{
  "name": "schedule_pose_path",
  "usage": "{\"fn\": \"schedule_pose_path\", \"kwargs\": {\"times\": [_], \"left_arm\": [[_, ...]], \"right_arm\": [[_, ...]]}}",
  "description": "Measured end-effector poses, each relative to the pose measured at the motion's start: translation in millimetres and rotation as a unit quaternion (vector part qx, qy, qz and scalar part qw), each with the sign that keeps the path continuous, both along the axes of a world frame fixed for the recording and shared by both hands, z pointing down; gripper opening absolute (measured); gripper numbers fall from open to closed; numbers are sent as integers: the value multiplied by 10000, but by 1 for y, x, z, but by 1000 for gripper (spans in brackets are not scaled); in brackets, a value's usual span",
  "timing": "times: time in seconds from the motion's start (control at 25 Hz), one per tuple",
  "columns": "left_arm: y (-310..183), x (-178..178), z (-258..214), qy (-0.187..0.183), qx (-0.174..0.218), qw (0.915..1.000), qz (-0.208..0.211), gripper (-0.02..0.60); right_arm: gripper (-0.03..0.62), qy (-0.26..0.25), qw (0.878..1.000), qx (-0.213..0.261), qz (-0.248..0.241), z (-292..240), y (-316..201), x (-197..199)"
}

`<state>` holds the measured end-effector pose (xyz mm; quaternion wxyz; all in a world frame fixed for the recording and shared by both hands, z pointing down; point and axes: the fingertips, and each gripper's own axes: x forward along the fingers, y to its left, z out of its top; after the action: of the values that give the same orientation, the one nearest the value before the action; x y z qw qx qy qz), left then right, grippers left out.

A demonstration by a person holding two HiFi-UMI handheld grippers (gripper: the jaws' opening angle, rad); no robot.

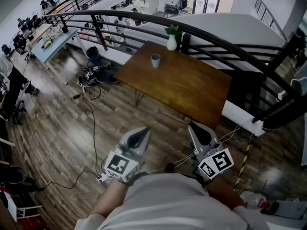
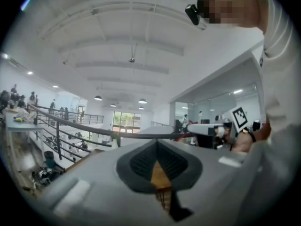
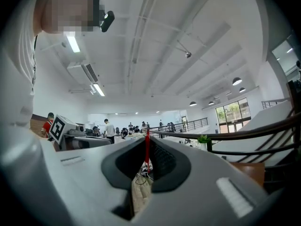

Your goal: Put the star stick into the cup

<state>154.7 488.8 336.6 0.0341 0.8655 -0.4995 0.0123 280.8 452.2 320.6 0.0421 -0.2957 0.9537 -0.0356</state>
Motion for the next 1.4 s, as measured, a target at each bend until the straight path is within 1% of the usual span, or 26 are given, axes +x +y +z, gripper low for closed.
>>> {"fn": "schedule_pose_path", "kwargs": {"times": [0.12,0.2,0.28,0.4,0.56,0.72,0.84,1.0,1.12,1.32,1.4], "left_arm": [[-11,14,-5,-28,30,10000,-62,2],[-17,16,2,-79,-61,9999,-107,2],[-26,16,4,-52,-120,9998,-154,2],[-43,12,4,-22,-94,9998,-170,2],[-63,7,13,-11,-119,9999,-46,2],[-86,3,13,87,-109,9999,36,2],[-106,-6,10,118,-65,9999,95,2],[-147,-31,8,202,-85,9996,150,2],[-175,-56,6,186,-62,9996,206,2],[-222,-128,4,80,-75,9999,95,2],[-235,-152,-3,39,-90,9999,116,2]], "right_arm": [[23,55,9998,153,-98,-5,-14,9],[23,-96,9999,37,-115,-6,-28,15],[23,-158,9998,-32,-123,-4,-42,17],[23,-111,9998,-48,-158,0,-58,12],[23,-55,9999,-21,-122,1,-74,4],[23,-45,9999,-60,-81,0,-91,-2],[23,-23,10000,-31,-44,-5,-107,-12],[23,28,10000,-11,-10,-10,-143,-38],[23,-4,10000,-76,-7,-9,-170,-65],[23,-111,9999,-98,-55,-17,-221,-133],[23,-120,9999,-59,-30,-26,-234,-156]]}}
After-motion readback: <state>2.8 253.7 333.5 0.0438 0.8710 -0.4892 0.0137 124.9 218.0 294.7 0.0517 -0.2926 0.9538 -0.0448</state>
